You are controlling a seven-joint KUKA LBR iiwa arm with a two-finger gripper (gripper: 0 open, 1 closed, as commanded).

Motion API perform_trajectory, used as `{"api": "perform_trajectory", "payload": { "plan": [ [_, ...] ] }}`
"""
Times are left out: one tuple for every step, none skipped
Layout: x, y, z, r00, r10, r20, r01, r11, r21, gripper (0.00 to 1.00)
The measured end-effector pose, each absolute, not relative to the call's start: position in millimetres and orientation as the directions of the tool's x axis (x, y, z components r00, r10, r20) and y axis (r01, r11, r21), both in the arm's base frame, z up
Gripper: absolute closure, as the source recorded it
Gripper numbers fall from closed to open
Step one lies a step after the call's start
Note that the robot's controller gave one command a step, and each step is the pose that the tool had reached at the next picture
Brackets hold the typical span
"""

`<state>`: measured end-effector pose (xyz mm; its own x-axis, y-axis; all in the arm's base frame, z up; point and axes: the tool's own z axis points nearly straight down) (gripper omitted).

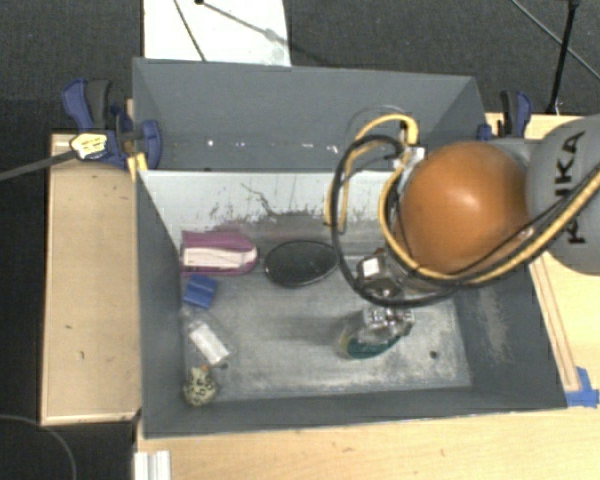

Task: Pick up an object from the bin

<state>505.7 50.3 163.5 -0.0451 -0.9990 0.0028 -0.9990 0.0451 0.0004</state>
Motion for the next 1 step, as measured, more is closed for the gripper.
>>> {"api": "perform_trajectory", "payload": {
  "plan": [
    [493.7, 62.5, 251.8, 0.032, -0.999, -0.002, -0.999, -0.032, -0.009, 1.00]
  ]
}}
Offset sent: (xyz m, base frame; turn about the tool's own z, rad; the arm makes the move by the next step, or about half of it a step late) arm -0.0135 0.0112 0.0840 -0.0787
